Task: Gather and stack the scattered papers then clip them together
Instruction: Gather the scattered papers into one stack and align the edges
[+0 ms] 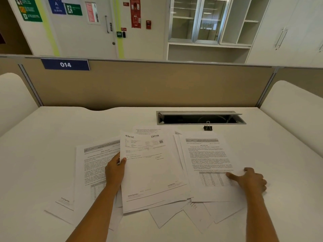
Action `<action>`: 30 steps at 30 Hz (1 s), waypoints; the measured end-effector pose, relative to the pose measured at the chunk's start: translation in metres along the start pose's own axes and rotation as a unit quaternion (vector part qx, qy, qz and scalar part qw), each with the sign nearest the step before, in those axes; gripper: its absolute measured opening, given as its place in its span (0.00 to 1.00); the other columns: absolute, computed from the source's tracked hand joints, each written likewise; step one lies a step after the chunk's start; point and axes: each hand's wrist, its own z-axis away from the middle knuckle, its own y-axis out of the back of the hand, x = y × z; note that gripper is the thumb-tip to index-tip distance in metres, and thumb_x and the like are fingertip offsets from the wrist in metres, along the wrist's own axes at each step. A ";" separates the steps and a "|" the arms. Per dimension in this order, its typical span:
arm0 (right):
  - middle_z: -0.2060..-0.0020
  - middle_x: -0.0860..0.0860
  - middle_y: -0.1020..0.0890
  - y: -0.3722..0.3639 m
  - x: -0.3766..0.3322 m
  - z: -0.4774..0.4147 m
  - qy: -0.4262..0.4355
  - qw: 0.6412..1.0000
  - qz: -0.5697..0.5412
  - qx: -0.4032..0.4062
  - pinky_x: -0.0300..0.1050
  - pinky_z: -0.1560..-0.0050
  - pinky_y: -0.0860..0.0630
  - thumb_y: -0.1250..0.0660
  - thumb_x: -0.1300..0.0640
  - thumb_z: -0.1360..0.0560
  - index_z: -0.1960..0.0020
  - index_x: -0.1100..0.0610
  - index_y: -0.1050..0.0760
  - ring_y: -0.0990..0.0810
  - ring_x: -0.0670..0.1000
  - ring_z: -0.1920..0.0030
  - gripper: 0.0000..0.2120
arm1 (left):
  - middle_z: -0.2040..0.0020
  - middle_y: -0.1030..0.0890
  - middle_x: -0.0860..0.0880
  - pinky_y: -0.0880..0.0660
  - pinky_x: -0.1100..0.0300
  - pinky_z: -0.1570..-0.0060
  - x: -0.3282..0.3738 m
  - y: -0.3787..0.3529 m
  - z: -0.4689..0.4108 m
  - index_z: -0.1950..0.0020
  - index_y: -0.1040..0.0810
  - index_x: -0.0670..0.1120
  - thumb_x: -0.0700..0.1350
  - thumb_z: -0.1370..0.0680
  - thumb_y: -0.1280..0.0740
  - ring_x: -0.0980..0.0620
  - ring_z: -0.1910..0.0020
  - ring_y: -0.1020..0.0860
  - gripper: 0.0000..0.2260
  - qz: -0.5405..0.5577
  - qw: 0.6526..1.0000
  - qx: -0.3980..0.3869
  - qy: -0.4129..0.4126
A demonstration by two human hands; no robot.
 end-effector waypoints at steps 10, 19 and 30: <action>0.45 0.62 0.19 0.018 -0.009 0.018 0.117 0.974 -0.169 0.091 0.51 0.47 0.26 0.30 0.60 0.28 0.39 0.60 0.24 0.21 0.63 0.48 0.17 | 0.37 0.23 0.42 0.26 0.48 0.40 0.001 0.001 0.001 0.32 0.29 0.45 0.39 0.22 0.37 0.43 0.40 0.24 0.18 0.008 1.000 -0.003 0.003; 0.52 0.54 0.19 0.080 -0.053 0.057 0.208 0.911 -0.343 0.098 0.52 0.46 0.24 0.29 0.54 0.29 0.43 0.54 0.22 0.21 0.56 0.53 0.15 | 0.43 0.20 0.42 0.26 0.54 0.48 0.004 0.000 0.002 0.35 0.26 0.44 0.50 0.19 0.46 0.45 0.48 0.22 0.18 0.009 1.000 0.017 0.021; 0.38 0.58 0.23 -0.065 -0.074 0.105 0.224 0.936 -0.248 -0.110 0.50 0.39 0.27 0.35 0.62 0.24 0.33 0.56 0.30 0.23 0.56 0.41 0.20 | 0.46 0.20 0.45 0.26 0.55 0.48 0.009 0.001 0.003 0.37 0.24 0.45 0.60 0.21 0.51 0.45 0.47 0.23 0.26 0.069 0.994 0.013 0.081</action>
